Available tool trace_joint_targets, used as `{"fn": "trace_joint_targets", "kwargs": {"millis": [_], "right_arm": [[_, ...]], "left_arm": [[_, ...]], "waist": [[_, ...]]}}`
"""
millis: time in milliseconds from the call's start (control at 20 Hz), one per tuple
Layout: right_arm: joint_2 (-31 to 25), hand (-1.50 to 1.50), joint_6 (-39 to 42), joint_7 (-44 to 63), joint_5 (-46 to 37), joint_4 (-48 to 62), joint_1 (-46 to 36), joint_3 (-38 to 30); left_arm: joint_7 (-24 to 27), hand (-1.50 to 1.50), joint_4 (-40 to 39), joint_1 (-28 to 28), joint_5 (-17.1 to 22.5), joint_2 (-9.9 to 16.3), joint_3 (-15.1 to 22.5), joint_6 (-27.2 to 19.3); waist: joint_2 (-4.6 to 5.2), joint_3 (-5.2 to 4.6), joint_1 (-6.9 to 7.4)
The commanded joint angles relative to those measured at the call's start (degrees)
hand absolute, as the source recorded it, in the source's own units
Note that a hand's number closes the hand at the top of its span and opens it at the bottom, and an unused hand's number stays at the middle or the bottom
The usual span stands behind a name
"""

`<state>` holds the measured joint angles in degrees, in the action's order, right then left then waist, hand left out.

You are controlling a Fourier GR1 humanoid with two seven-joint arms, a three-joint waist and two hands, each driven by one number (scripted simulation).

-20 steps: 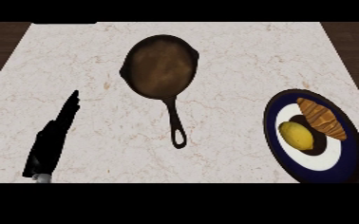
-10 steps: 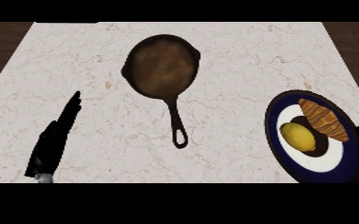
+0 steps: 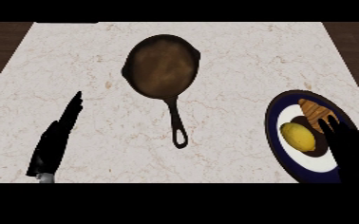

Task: Pick the lemon from the plate and place it in the pan

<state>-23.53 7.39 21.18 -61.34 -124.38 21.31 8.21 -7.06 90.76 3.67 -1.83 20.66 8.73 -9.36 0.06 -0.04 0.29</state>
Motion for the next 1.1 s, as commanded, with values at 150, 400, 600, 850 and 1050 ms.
{"fn": "trace_joint_targets", "kwargs": {"millis": [150,400,600,850,1050], "right_arm": [[4.0,-1.50,8.3,6.5,-5.2,1.6,-6.8,2.8],[5.4,-1.50,4.5,3.8,-8.3,7.7,-5.6,2.2],[7.6,-1.50,6.7,7.9,-11.6,7.3,-6.0,4.0],[7.8,-1.50,1.4,4.5,-11.4,13.2,-5.2,0.5],[9.6,-1.50,7.2,6.3,-11.5,13.2,-8.9,0.8]], "left_arm": [[-1.2,0.00,0.2,-1.3,0.6,0.8,-4.2,4.0],[-0.7,0.00,1.7,0.9,-5.0,-3.6,-1.4,1.1],[-0.6,0.00,-1.9,-0.9,-5.9,-5.4,-2.1,0.8],[0.4,0.00,4.1,5.2,-2.4,-1.9,-6.4,6.4],[0.2,0.00,1.8,2.3,-7.6,-7.5,-3.2,3.4]], "waist": [[-0.07,0.03,-0.23],[-0.10,0.05,-0.30],[-0.08,0.04,-0.47],[-0.12,0.06,-0.24],[-0.09,0.04,-0.32]]}}
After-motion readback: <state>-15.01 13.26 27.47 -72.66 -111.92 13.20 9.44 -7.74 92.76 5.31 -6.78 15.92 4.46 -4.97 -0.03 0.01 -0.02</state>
